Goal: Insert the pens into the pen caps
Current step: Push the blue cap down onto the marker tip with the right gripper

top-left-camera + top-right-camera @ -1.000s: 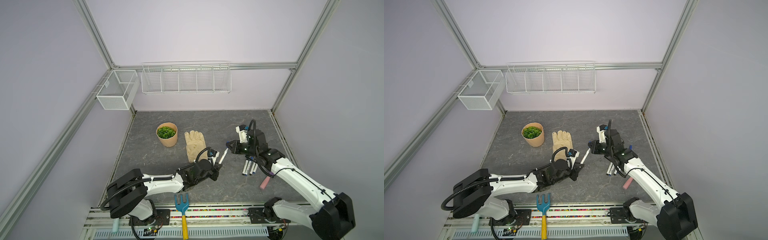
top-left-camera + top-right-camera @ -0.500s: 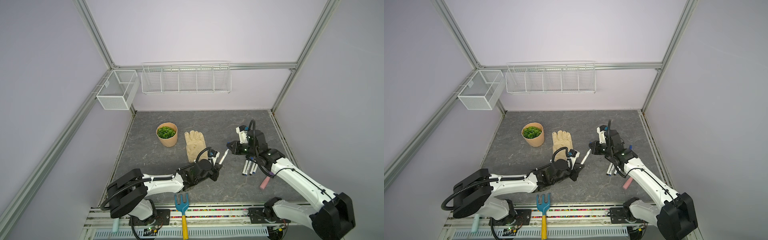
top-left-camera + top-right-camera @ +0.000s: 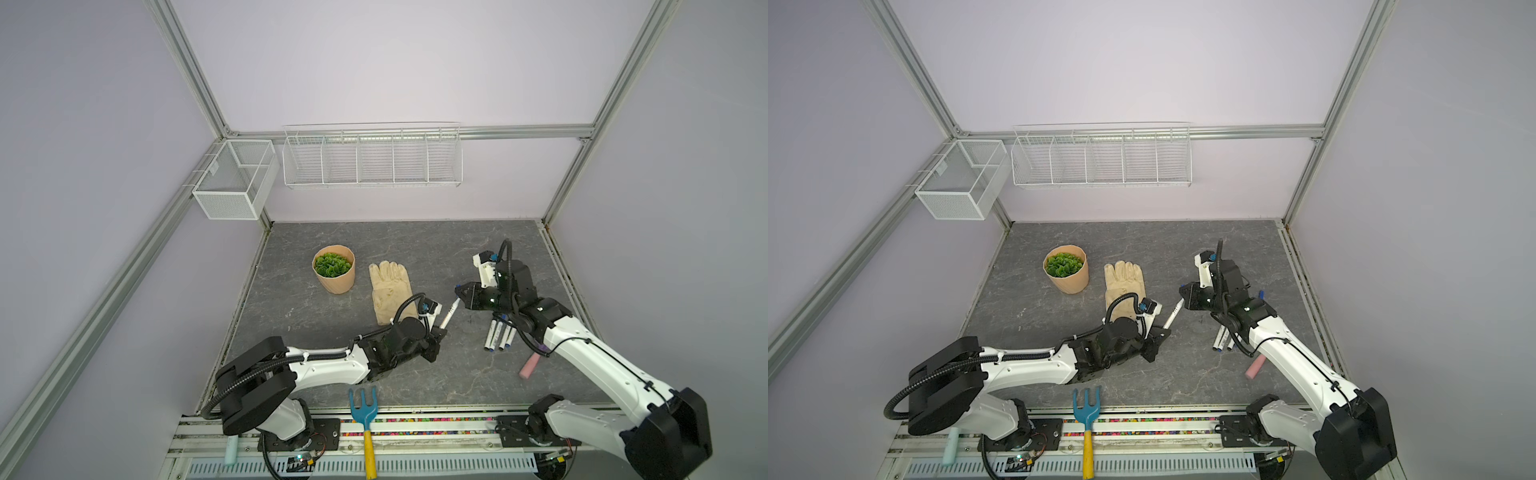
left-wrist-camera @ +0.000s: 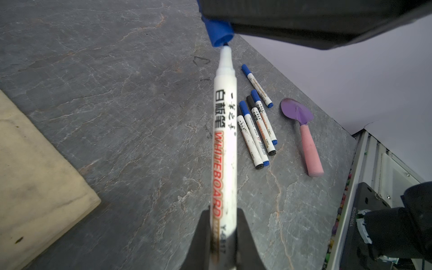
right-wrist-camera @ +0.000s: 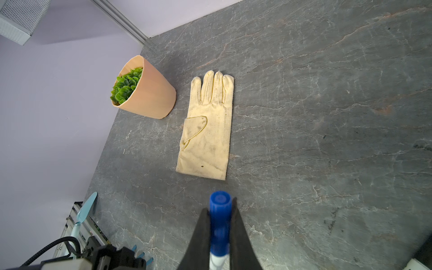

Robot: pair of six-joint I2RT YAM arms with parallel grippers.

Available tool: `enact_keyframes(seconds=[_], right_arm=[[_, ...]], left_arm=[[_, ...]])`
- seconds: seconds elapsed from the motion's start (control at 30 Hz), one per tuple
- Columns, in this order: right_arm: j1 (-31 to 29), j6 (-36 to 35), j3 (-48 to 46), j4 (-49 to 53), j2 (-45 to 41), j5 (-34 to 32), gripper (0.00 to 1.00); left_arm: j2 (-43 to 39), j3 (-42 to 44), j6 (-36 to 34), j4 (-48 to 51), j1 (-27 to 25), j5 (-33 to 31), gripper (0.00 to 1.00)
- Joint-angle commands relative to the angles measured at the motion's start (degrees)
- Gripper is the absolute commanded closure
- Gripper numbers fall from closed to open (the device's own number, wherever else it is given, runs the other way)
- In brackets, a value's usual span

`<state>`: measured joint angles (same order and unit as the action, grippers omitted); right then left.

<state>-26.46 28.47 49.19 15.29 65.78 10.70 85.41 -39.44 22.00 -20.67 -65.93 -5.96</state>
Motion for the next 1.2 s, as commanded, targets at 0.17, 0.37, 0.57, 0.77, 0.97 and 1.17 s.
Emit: enact_keyframes(seconds=[0.17,0.37,0.57,0.77,0.97,1.17], right_arm=[[2.33,0.09,0.82,0.01,-1.71,0.81,0.94],[2.9,0.99,0.81,-0.86,-2.05,2.89,0.94],[2.73,1.81,-0.65,-1.53,-1.76,4.24,0.94],[2.49,1.91,-2.02,-1.6,-1.68,3.91,0.93],[2.39,1.5,-2.17,-0.96,-1.92,3.55,0.94],[1.86,1.94,-2.43,-1.04,-2.03,4.2,0.93]], left_arm=[[0.29,-2.02,-0.67,0.74,-0.26,0.31,1.0],[0.73,-2.66,-0.82,1.5,-0.42,0.59,1.0],[0.9,-2.83,-0.91,1.66,-0.43,0.75,1.0],[0.72,-2.66,-0.82,1.56,-0.41,0.49,1.0],[0.67,-2.66,-0.71,1.51,-0.34,0.37,1.0],[0.94,-2.91,-0.56,1.77,-0.41,0.14,1.0]])
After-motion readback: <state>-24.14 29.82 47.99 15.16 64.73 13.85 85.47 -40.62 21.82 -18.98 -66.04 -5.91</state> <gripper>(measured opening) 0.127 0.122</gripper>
